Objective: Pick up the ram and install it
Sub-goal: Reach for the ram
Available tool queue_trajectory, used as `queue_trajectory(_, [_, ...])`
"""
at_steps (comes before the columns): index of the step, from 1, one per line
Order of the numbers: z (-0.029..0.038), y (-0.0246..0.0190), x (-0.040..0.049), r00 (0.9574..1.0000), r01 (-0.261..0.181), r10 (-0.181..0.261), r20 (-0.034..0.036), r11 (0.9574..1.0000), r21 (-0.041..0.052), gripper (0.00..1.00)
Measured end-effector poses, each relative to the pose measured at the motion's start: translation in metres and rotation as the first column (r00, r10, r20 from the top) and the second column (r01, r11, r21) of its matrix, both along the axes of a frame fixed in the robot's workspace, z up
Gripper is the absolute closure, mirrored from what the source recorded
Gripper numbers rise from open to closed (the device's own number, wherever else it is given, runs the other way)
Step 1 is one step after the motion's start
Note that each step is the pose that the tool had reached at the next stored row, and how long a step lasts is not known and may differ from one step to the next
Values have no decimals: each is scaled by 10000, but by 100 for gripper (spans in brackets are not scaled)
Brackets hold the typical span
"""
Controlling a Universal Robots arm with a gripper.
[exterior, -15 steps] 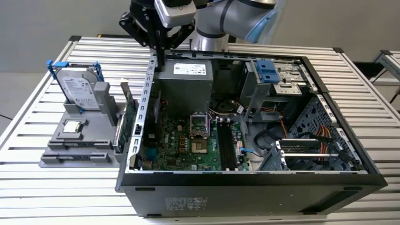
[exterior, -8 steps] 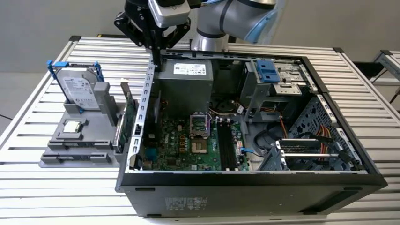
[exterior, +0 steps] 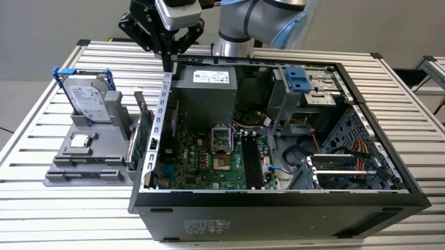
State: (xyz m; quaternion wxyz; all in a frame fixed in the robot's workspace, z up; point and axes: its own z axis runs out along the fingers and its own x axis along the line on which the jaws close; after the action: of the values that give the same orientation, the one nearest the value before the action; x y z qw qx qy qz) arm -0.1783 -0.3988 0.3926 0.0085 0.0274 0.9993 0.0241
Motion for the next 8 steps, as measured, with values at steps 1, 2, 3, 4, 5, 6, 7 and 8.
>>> queue_trajectory(1, [0, 0, -13, 10000, -47, 47, -1, 10000, 0, 100])
queue_trajectory(2, [0, 0, -24, 10000, -92, 92, -1, 10000, 0, 100])
queue_trajectory(3, [0, 0, -46, 9999, -170, 170, -1, 9999, 0, 100])
queue_trajectory(4, [0, 0, -57, 9998, -205, 205, -1, 9998, 0, 100])
queue_trajectory(5, [0, 0, -69, 9997, -236, 236, -1, 9997, 0, 100])
queue_trajectory(6, [0, 0, -95, 9996, -269, 269, -1, 9996, 0, 100])
queue_trajectory(7, [0, 0, -110, 9996, -278, 278, -1, 9996, 0, 100])
queue_trajectory(8, [0, 0, -121, 9996, -284, 284, -1, 9996, 0, 100])
